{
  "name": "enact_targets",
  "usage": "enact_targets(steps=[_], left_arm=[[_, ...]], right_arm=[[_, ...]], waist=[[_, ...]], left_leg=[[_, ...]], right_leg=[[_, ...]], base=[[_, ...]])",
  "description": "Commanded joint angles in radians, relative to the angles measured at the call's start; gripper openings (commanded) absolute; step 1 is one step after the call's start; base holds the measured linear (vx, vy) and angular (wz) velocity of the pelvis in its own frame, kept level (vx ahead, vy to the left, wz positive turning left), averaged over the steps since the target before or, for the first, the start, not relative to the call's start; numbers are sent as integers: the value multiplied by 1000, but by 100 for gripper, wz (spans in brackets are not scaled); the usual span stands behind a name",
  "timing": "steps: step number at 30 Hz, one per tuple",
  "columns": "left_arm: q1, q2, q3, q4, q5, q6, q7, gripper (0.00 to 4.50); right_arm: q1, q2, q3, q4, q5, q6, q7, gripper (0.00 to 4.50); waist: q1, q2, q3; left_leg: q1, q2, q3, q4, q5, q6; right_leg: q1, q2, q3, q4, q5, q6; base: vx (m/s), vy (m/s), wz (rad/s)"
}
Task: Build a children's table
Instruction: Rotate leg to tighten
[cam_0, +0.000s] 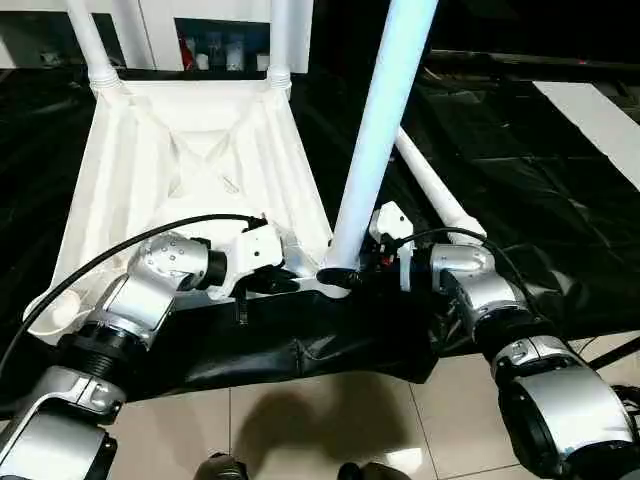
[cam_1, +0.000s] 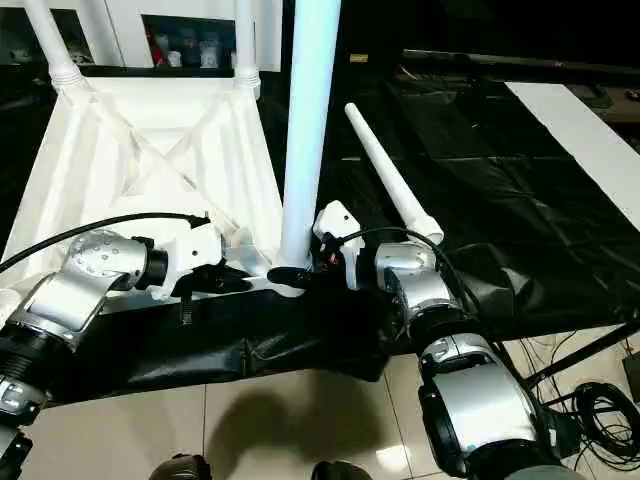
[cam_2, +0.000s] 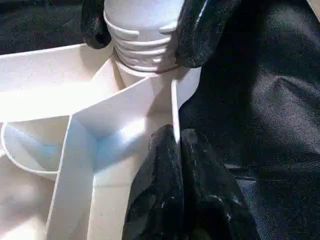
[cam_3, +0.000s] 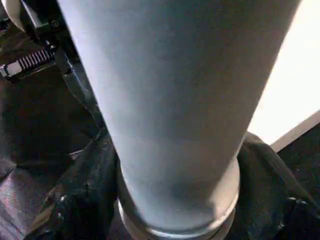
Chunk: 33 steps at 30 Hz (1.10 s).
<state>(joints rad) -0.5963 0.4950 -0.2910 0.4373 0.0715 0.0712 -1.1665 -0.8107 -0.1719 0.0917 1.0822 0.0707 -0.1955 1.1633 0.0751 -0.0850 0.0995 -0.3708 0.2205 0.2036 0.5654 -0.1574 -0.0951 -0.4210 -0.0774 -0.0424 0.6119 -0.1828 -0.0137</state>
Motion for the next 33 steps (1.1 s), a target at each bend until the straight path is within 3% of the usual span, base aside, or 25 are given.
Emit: enact_targets(steps=[1,5,7,9,12,14,17,21,24,25,27,29,33], left_arm=[[33,-14,-30,13,-12,10,-8,0],[15,-41,-40,55,38,47,71,0],[1,-60,-38,79,53,66,113,0],[-48,-123,-21,143,78,142,235,0],[-92,-177,1,198,96,205,357,0],[-138,-236,29,262,99,244,476,0],[-180,-282,40,333,102,243,564,0],[-187,-285,33,345,107,230,562,0],[-184,-279,25,344,115,207,550,0],[-185,-275,21,349,124,193,547,0],[-172,-259,16,328,128,170,514,0],[-164,-248,7,316,128,158,495,0],[-134,-210,-13,280,125,130,446,0]], right_arm=[[9,9,-6,21,-5,10,-34,275],[6,38,-20,66,-40,25,-277,271],[5,53,-29,77,-43,38,-350,271],[-6,103,-72,105,-25,83,-568,270],[-18,144,-110,127,-4,115,-726,270],[-34,193,-127,142,2,111,-862,270],[-57,246,-136,160,1,95,-981,270],[-67,263,-131,166,0,83,-974,270],[-72,271,-131,159,8,59,-918,340],[-75,277,-139,152,13,39,-882,340],[-77,270,-143,128,16,-3,-806,349],[-78,259,-139,117,13,-12,-778,384],[-70,198,-90,86,-17,-12,-661,400]], waist=[[-2,1,-66],[-12,2,-59],[-19,3,-55],[-24,3,-54],[-25,3,-54],[-27,9,-54],[-20,6,-58],[-16,6,-60],[-15,3,-60],[-15,3,-60],[-22,1,-59],[-25,0,-59],[-30,1,-59]], left_leg=[[16,19,-2,-56,-139,91],[18,17,-6,-64,-204,54],[22,16,-10,-68,-267,23],[22,15,-14,-72,-302,-5],[25,14,-19,-73,-331,-17],[26,10,-18,-72,-353,-24],[25,8,-17,-71,-346,-10],[16,8,-14,-70,-295,13],[13,8,-12,-68,-285,26],[13,8,-12,-68,-285,26],[-1,8,-18,-73,-274,30],[1,8,-17,-71,-265,33],[5,10,-14,-67,-235,53]], right_leg=[[46,-54,37,-49,-109,-249],[41,-57,39,-63,-225,-223],[35,-58,41,-77,-336,-190],[33,-58,42,-85,-416,-160],[29,-60,39,-90,-462,-138],[23,-55,37,-96,-463,-123],[22,-54,38,-94,-422,-119],[30,-51,39,-81,-298,-141],[33,-52,39,-80,-288,-149],[33,-52,39,-80,-288,-149],[43,-55,36,-80,-307,-139],[41,-55,36,-81,-299,-142],[42,-54,36,-77,-249,-179]], base=[[0,0,0],[0,0,0],[0,0,0],[-25,-3,0],[-33,-1,-1],[0,0,0],[0,0,0],[0,0,0],[0,0,0],[0,0,0],[0,0,0],[0,0,0],[0,0,0]])
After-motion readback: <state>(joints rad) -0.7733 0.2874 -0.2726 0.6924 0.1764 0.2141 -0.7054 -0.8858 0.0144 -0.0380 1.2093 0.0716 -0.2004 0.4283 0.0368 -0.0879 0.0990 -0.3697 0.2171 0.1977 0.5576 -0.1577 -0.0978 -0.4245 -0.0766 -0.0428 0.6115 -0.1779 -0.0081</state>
